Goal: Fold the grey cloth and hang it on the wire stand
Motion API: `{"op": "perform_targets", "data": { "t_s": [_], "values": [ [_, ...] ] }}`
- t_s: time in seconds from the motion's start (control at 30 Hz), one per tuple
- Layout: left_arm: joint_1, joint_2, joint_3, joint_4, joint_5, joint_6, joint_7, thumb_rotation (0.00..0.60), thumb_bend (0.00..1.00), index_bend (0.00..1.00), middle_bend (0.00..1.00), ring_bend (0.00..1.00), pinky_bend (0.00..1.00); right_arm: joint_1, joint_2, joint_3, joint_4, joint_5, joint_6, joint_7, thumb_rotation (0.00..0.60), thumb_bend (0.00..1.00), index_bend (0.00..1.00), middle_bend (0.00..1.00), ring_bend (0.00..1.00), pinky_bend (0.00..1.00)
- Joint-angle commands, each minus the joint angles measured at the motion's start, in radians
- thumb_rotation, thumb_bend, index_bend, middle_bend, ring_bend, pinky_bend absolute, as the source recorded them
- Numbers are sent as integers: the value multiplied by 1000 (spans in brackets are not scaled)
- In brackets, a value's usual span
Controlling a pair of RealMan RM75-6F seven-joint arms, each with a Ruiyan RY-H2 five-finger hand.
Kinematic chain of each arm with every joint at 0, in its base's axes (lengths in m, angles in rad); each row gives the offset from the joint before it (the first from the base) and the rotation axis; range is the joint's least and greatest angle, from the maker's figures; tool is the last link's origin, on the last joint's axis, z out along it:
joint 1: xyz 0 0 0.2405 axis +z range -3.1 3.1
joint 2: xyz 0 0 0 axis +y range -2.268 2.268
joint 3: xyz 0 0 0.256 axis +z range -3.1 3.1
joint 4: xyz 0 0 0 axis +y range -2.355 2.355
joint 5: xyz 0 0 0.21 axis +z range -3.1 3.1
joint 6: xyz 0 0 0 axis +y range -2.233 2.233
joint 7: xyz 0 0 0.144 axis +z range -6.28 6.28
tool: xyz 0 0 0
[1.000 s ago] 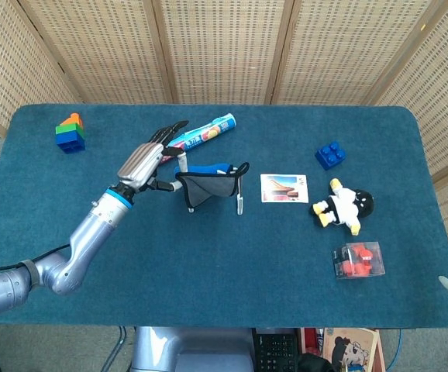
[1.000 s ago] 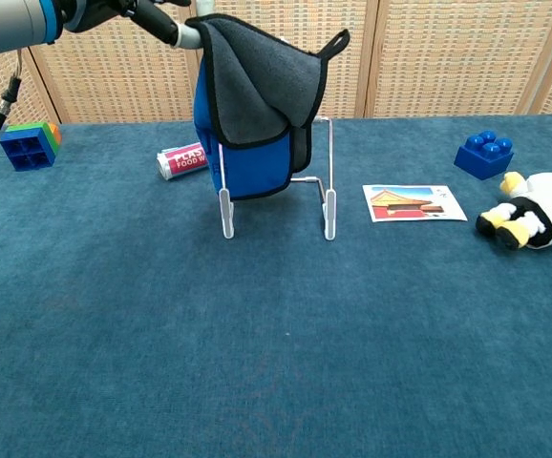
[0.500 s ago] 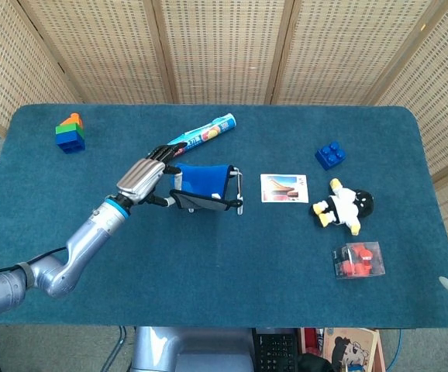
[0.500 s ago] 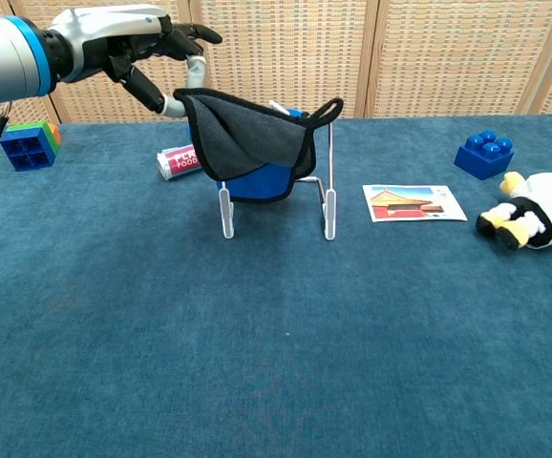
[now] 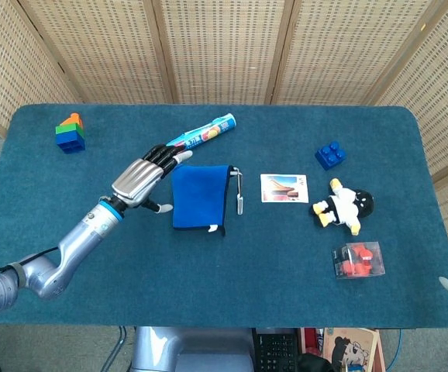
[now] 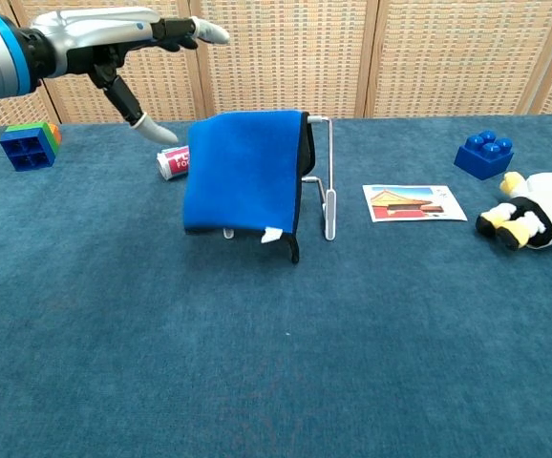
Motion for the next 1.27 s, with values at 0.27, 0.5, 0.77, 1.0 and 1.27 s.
{"op": "perform_targets", "data": {
  "t_s": [0.27,0.5,0.77,1.0,1.27],
  "values": [
    [17,51,-1,-46,13,12,-58,600,135,0,0,0,0,-4,3,-2,-1,-7,9,7,600,0,0,0,0,0],
    [78,115,2,-80,35,100,-80,600,138,0,0,0,0,-8,6,-5,-5,-18,18,14,600,0,0,0,0,0],
    [299,228,89,-154,38,327,-38,600,169,0,0,0,0,-17,14,-21,-12,-64,39,45,600,0,0,0,0,0],
    [480,195,153,-130,50,549,73,600,170,0,0,0,0,-26,21,-34,-16,-111,72,68,600,0,0,0,0,0],
    [632,171,207,-182,53,703,204,600,177,0,0,0,0,-39,23,-42,-1,-145,112,103,600,0,0,0,0,0]
  ]
}}
